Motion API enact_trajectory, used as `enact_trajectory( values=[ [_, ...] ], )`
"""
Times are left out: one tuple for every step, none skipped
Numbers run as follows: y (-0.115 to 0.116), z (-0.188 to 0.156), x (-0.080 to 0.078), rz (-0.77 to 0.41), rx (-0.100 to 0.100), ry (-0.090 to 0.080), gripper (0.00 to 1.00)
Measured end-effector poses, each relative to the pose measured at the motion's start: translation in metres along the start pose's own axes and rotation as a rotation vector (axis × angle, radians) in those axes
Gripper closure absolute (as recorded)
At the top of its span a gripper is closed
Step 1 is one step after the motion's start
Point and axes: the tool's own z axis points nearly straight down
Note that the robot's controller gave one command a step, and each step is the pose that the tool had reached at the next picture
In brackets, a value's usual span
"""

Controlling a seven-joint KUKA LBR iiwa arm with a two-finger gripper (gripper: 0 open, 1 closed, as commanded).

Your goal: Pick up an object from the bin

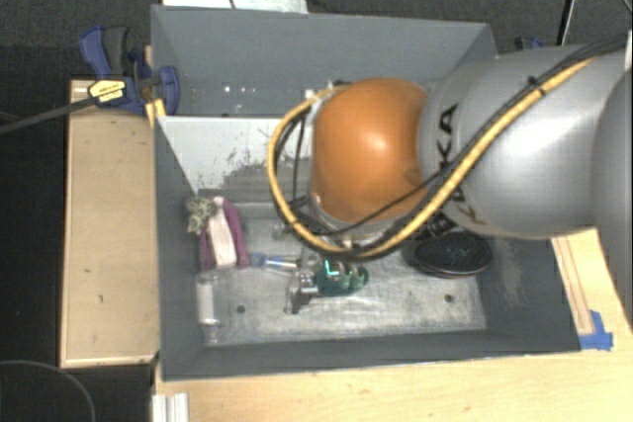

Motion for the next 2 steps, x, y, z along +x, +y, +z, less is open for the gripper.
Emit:
enact_trajectory(
  values=[
    [-0.0874,0.1247,-0.0456,-0.035,-0.004,-0.012,0.0],
    [-0.0864,0.1227,-0.0469,-0.03,-0.003,-0.011,0.0]
  ],
)
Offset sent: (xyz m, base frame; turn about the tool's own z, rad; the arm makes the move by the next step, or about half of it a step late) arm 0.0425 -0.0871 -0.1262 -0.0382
